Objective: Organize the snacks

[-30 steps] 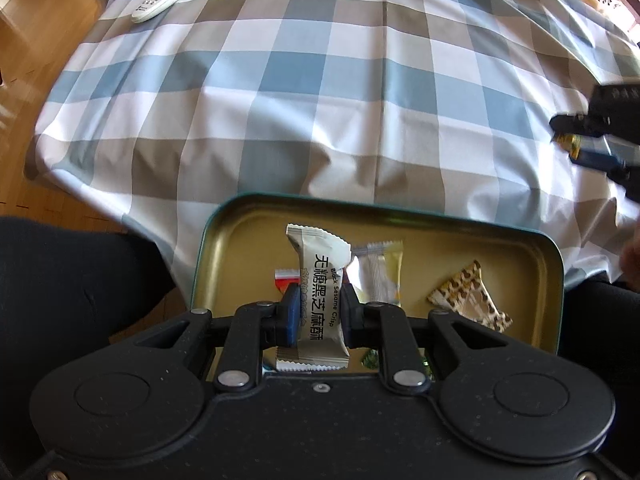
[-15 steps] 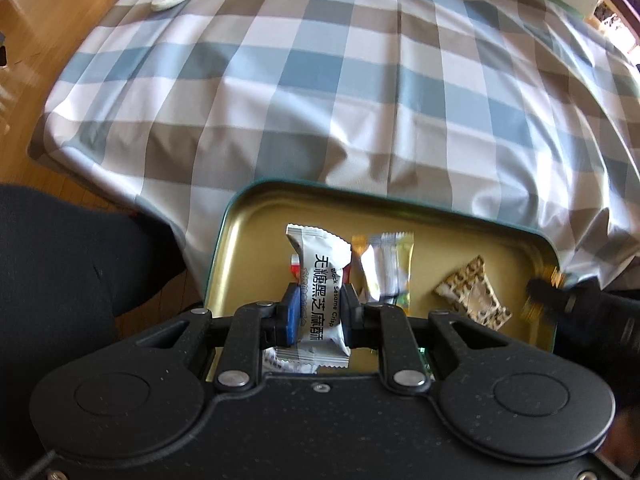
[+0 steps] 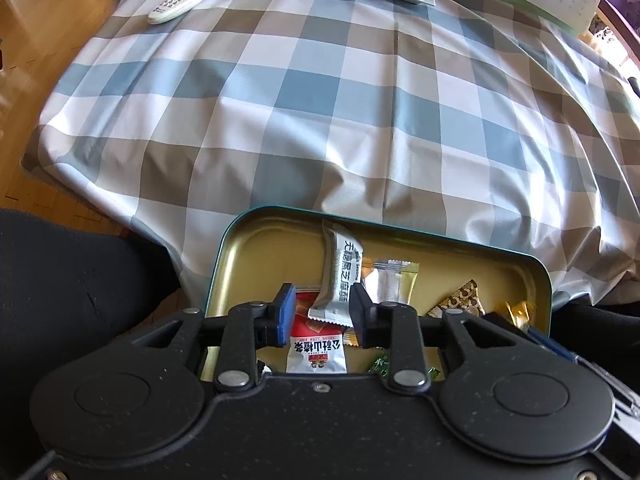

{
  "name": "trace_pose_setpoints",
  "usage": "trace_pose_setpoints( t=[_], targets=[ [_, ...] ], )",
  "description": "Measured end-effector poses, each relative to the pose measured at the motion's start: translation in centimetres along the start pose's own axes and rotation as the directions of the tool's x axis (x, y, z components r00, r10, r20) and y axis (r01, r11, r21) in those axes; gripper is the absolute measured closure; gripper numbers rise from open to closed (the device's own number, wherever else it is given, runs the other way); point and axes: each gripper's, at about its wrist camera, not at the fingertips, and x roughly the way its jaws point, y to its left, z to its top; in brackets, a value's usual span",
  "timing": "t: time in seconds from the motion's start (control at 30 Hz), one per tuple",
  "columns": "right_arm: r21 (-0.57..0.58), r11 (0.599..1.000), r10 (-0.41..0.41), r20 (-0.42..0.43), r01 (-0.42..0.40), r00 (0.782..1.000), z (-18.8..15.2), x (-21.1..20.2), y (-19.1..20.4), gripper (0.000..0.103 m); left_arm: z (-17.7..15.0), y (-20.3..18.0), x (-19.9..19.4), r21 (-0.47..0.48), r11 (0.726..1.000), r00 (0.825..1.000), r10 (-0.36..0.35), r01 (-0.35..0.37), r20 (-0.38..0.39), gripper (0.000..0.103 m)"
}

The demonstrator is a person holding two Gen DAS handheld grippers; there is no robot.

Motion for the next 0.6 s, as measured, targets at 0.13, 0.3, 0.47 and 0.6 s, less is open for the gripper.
trace_pose_setpoints(
  t=[0.13,0.3,0.47,0.6],
  targets=[
    [-0.018,1.000,0.005,-0.012,-0.005,1.000,0.1,0.3,0.1,0.049,-0.5,0.3,0.2,-0.001,1.000,1.000,0.006,-0.006,-0.010,0.063],
    [-0.034,0.999,-0.008,-0.016,0.007,1.000,-0.3,0.1,0.1,0.045,-1.5,0.4,-0.1,0.001,1.000,1.000,0.014,-0.014,-0.014,0.063],
    [-0.062,0.998,-0.033,-0.010,0.033,0.999,-1.1,-0.4,-0.2,0.041,-3.0,0.2,-0.7,0.021,0.999,0.999,0.037,-0.038,0.012,0.063],
    [-0.065,0.996,-0.063,0.001,0.063,0.998,-1.9,-0.7,-1.0,0.039,-4.3,-0.1,-1.0,0.047,0.997,0.997,0.066,-0.068,0.040,0.063]
  ],
)
